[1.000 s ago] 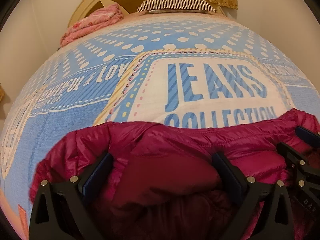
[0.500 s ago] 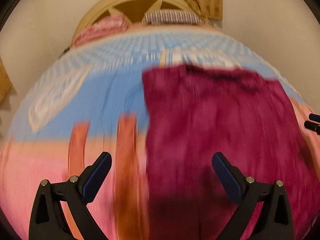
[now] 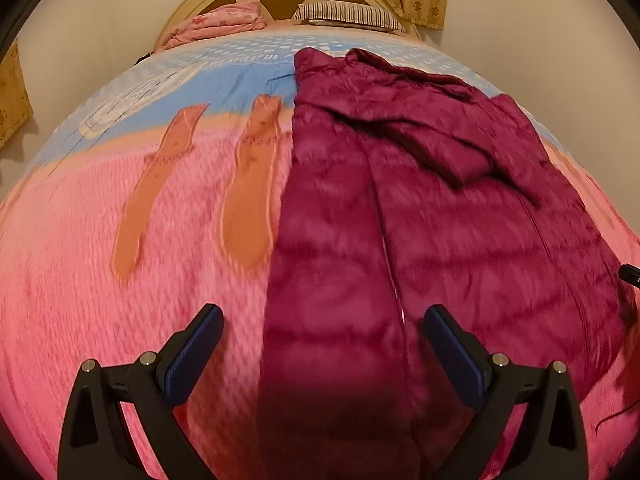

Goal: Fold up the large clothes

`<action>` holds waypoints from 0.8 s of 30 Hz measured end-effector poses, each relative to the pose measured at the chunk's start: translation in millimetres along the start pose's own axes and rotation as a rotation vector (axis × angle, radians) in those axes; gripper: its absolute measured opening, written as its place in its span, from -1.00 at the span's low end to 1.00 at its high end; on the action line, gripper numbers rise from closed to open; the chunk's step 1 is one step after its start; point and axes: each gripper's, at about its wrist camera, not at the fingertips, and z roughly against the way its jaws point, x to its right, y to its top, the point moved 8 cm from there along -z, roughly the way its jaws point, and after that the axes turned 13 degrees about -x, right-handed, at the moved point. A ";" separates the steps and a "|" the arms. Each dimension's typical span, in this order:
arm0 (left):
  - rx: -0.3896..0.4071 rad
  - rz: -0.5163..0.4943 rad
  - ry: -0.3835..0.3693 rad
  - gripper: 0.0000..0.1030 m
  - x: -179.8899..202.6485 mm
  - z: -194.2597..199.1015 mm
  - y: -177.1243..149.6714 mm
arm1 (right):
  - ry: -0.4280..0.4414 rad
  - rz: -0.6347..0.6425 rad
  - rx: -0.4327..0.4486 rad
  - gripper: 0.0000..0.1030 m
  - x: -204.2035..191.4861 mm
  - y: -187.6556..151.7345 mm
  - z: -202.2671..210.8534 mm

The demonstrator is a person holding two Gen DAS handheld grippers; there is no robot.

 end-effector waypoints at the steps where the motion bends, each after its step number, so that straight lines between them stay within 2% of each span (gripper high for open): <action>1: 0.005 0.000 -0.001 0.95 -1.1 -0.7 -6.1 | 0.006 -0.002 0.001 0.62 -1.3 -5.3 -0.6; 3: 0.006 0.012 -0.017 0.94 -3.0 -2.7 -13.5 | 0.042 -0.018 -0.013 0.45 -3.5 -14.5 -4.0; 4: 0.008 0.016 -0.028 0.90 -2.7 -2.5 -14.2 | 0.050 -0.027 -0.016 0.30 -4.8 -21.7 -4.3; 5: 0.010 0.017 -0.067 0.68 -0.4 -2.8 -17.0 | 0.047 -0.027 -0.012 0.15 -6.4 -25.9 -4.3; 6: 0.013 0.018 -0.082 0.56 0.7 -2.5 -19.2 | 0.040 -0.016 -0.004 0.03 -10.0 -29.1 -4.4; 7: 0.026 0.015 -0.075 0.47 0.9 -0.5 -19.9 | 0.042 0.000 0.000 -0.22 -15.2 -32.0 -4.6; 8: 0.033 -0.001 -0.090 0.17 4.1 1.1 -21.5 | 0.057 0.008 0.007 -0.59 -19.8 -34.3 -3.9; 9: 0.039 -0.009 -0.113 -0.27 6.3 3.9 -22.4 | 0.090 0.008 0.008 -0.70 -23.6 -36.4 -3.3; 11: 0.033 -0.008 -0.178 -0.74 9.5 9.2 -26.1 | 0.132 0.002 0.009 -0.80 -28.9 -38.8 -2.6; 12: 0.047 -0.010 -0.184 -0.81 9.5 15.4 -27.7 | 0.141 0.005 0.020 -0.81 -31.8 -40.8 0.7; 14: 0.102 -0.029 -0.164 -0.85 8.9 34.6 -31.0 | 0.164 0.008 0.046 -0.83 -36.4 -43.1 9.4; 17: 0.187 -0.035 -0.188 -0.85 2.2 72.7 -38.1 | 0.217 0.018 0.106 -0.84 -42.9 -46.4 36.4; 24: 0.251 -0.076 -0.207 -0.85 -4.7 143.1 -69.4 | 0.292 0.087 0.170 -0.85 -68.1 -64.7 100.1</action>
